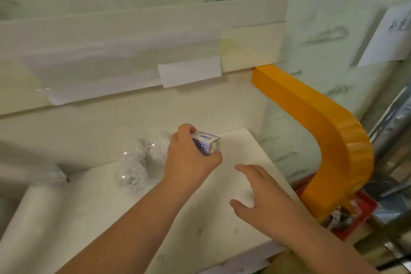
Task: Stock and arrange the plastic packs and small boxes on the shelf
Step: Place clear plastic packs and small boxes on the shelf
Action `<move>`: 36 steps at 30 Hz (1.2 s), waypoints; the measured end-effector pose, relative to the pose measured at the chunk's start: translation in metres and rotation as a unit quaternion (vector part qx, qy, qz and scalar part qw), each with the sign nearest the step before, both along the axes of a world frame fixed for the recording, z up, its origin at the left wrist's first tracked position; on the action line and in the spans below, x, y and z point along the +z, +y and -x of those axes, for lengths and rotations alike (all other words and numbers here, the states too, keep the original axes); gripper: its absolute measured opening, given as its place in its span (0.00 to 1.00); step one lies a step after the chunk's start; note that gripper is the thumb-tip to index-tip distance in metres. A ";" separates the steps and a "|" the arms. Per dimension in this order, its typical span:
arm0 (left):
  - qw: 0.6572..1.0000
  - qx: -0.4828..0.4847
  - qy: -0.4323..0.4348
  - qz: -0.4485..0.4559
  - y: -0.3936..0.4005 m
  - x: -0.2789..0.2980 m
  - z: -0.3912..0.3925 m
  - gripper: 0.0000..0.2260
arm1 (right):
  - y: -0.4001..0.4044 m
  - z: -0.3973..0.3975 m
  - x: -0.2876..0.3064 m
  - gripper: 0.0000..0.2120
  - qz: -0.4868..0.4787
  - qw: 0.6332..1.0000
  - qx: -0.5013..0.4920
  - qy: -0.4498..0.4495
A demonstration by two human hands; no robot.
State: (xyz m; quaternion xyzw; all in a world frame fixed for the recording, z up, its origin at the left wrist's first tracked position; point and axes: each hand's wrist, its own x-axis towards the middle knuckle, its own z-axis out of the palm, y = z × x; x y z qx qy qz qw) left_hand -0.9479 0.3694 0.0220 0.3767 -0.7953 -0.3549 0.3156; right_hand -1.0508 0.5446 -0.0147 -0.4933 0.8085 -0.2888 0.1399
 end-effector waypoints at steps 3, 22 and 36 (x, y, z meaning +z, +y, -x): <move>0.998 0.040 -0.042 -0.007 -0.009 -0.021 0.048 0.36 | 0.010 0.003 -0.001 0.35 -0.009 1.000 0.009 0.019; 0.973 0.172 -0.109 -0.111 -0.013 -0.057 0.113 0.56 | 0.026 0.014 -0.005 0.32 -0.019 0.998 0.061 0.000; 0.982 0.157 -0.042 0.095 0.029 0.054 -0.126 0.26 | -0.066 -0.071 0.037 0.33 0.103 0.977 0.184 0.010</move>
